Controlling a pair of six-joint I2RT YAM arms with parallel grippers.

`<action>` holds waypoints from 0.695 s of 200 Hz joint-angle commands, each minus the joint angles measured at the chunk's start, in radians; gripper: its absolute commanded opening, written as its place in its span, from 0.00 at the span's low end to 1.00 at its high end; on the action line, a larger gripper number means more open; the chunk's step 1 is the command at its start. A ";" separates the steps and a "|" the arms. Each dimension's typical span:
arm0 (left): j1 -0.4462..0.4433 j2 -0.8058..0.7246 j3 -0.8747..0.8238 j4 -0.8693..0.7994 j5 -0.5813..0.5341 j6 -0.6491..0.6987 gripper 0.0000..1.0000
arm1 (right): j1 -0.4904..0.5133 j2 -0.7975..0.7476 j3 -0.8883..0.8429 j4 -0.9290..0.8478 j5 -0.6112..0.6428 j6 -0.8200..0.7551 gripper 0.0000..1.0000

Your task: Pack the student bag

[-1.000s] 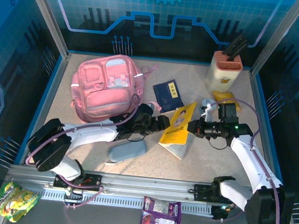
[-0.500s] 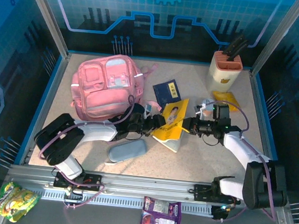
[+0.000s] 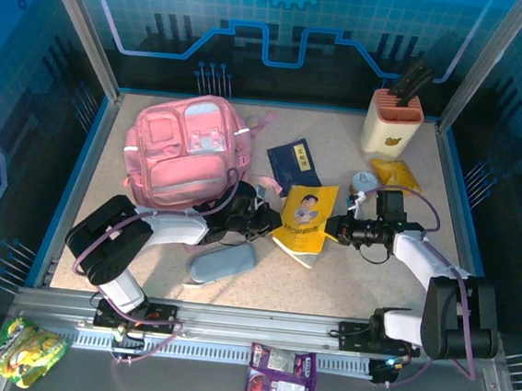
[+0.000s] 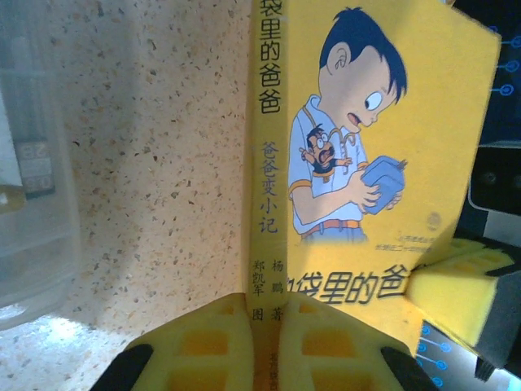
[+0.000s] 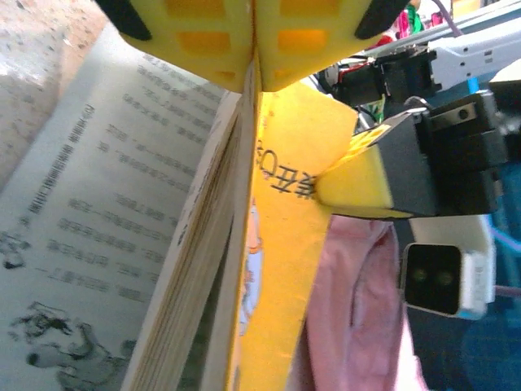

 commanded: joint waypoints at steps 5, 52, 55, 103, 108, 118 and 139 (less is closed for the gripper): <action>-0.009 -0.068 0.076 0.014 0.019 0.028 0.00 | -0.006 -0.029 0.042 -0.114 0.022 -0.059 0.32; -0.012 -0.168 0.162 -0.013 0.015 0.031 0.00 | -0.051 -0.073 0.041 -0.136 -0.046 -0.005 0.86; -0.011 -0.172 0.170 -0.018 0.015 0.032 0.00 | -0.053 -0.071 0.042 -0.136 -0.056 -0.001 0.88; -0.022 -0.231 0.262 -0.014 -0.011 0.003 0.00 | -0.055 -0.093 -0.008 0.219 -0.256 0.270 1.00; -0.028 -0.237 0.270 -0.009 -0.017 -0.002 0.00 | -0.053 -0.096 -0.013 0.266 -0.271 0.305 1.00; -0.038 -0.247 0.283 -0.014 -0.033 -0.004 0.00 | -0.054 -0.108 -0.025 0.370 -0.295 0.388 1.00; -0.048 -0.260 0.293 -0.058 -0.081 0.007 0.00 | -0.053 -0.141 -0.056 0.612 -0.318 0.567 1.00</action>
